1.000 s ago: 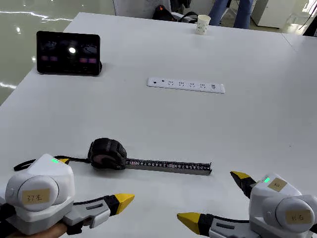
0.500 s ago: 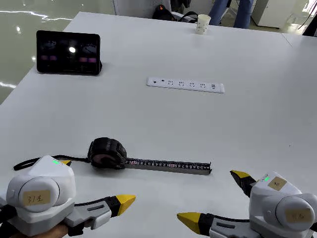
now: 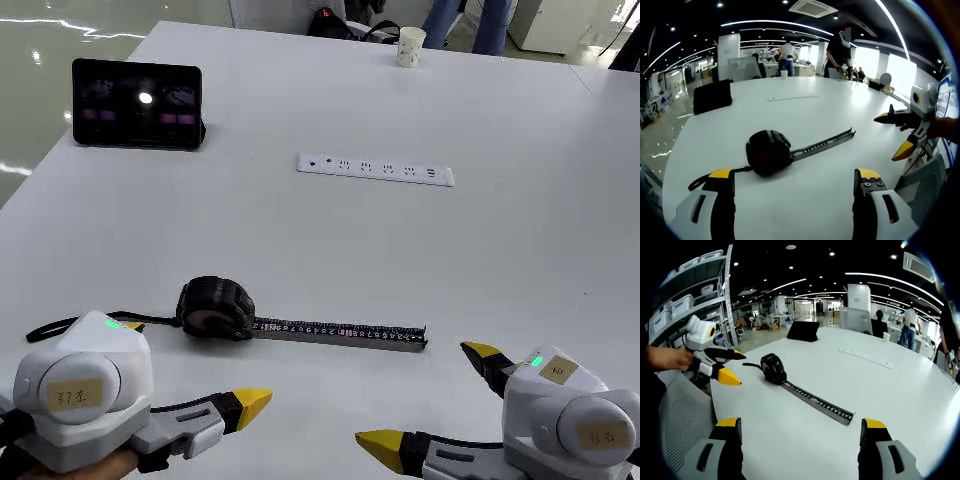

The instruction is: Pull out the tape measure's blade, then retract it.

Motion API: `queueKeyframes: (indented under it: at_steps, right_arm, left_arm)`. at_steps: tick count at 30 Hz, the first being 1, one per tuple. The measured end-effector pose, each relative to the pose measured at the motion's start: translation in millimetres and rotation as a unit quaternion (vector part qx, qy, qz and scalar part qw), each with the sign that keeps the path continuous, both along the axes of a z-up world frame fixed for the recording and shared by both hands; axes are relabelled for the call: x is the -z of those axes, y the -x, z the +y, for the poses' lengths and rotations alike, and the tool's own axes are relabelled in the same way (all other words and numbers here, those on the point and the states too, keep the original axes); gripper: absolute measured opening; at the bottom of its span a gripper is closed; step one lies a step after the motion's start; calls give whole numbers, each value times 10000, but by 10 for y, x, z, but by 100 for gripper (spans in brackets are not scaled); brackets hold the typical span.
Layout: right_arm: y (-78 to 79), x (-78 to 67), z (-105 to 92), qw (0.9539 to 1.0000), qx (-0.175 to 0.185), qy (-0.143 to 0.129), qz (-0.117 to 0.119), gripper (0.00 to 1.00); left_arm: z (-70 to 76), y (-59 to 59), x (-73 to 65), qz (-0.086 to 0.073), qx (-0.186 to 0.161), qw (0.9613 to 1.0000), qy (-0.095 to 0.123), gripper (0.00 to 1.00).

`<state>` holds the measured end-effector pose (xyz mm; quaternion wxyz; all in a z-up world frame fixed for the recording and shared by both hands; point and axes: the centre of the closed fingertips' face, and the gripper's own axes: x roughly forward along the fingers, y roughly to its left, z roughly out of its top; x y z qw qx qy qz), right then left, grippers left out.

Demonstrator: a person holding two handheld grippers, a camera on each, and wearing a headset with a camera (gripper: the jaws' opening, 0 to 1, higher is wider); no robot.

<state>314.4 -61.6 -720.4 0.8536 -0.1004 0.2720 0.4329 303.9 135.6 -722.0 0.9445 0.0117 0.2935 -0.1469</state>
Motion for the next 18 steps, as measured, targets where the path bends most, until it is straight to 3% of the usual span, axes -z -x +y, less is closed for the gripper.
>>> queueKeyframes:
  at_steps: [7, 18]
  right_arm:
    - [12, 10, 9, 9998, -208, -14, -13, 99]
    - [-135, 33, -27, 9988, -492, 57, -64, 92]
  left_arm:
    - [16, -33, 3, -17, -105, 9999, -27, 97]
    - [61, -165, 24, -58, -397, 9992, -64, 96]
